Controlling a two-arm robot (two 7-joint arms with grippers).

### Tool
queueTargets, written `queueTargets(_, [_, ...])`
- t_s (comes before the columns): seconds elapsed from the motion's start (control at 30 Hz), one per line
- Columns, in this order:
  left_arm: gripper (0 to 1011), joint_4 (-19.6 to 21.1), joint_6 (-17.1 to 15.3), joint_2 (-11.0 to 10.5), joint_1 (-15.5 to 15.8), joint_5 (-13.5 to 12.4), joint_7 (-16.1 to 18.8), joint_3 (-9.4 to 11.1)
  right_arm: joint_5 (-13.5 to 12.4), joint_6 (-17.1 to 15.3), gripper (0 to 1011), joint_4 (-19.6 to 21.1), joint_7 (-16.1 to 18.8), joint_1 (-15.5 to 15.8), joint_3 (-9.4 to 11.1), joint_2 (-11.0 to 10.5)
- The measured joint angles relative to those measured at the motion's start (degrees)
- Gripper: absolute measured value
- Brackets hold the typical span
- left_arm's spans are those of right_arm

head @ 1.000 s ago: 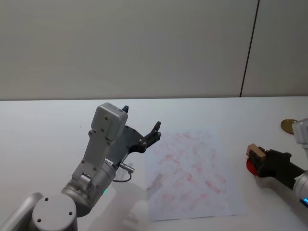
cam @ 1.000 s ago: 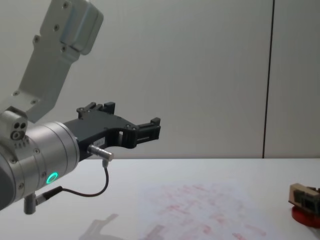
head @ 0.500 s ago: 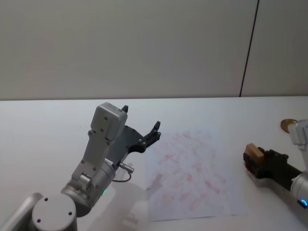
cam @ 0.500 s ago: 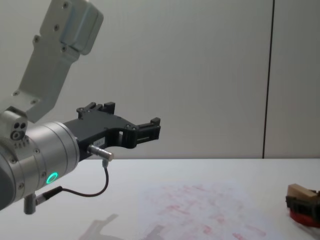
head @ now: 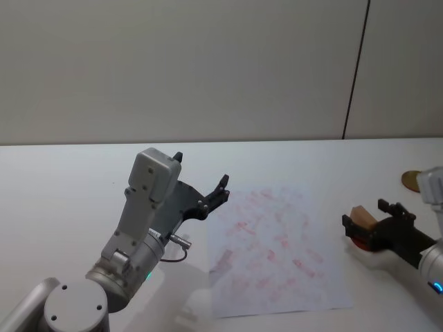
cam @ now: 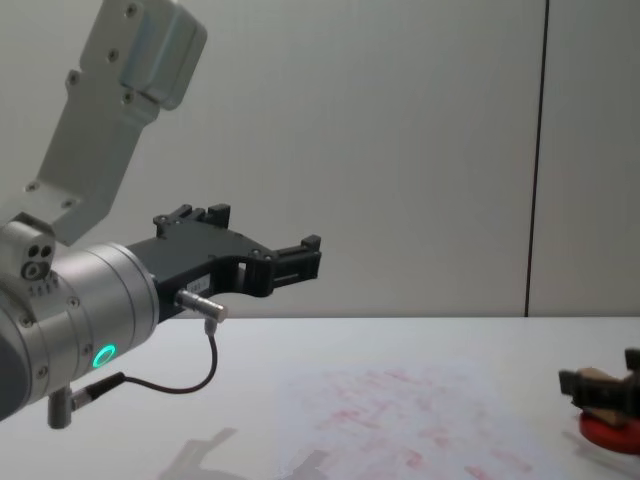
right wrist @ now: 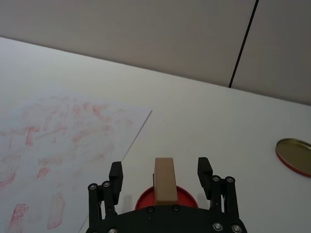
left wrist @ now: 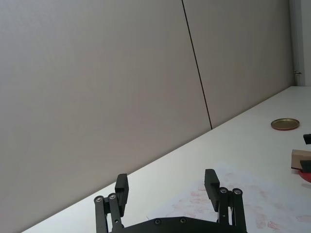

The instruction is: Use the one hand to pick up the stamp and affix it onto the A4 paper.

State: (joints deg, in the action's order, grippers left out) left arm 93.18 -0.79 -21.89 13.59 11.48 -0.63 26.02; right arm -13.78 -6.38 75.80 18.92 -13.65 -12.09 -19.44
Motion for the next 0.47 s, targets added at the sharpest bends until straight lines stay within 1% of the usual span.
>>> queueTargets(0.03, [993,0.00,0.00,0.00,0.00,0.00,0.00,0.00,0.00,0.17,916,0.35,-0.06,0.12,0.02,-0.05])
queueTargets(0.1, [993,0.00,0.00,0.00,0.00,0.00,0.00,0.00,0.00,0.56,978,1.15,-0.24,0.38,0.04,-0.15])
queueTargets(0.13, [993,0.00,0.00,0.00,0.00,0.00,0.00,0.00,0.00,0.85,994,2.20,-0.43,0.71,0.08,-0.27])
queueTargets(0.17, [993,0.00,0.00,0.00,0.00,0.00,0.00,0.00,0.00,0.98,1001,2.53,-0.52,0.82,0.09,-0.31])
queueTargets(0.27, [993,0.00,0.00,0.00,0.00,0.00,0.01,0.00,0.06,1.40,1001,5.76,-1.22,1.85,0.12,-0.62])
queueTargets(0.3, [993,0.00,0.00,0.00,0.00,0.00,0.01,0.00,0.06,1.40,1001,5.76,-1.22,1.85,0.12,-0.62])
queueTargets(0.4, [993,0.00,0.00,0.00,0.00,0.00,0.00,0.00,0.12,1.63,1001,8.27,-1.83,2.68,0.12,-0.88])
queueTargets(0.47, [993,0.00,0.00,0.00,0.00,0.00,0.00,0.00,0.14,1.69,1001,9.11,-2.02,2.95,0.12,-0.95])
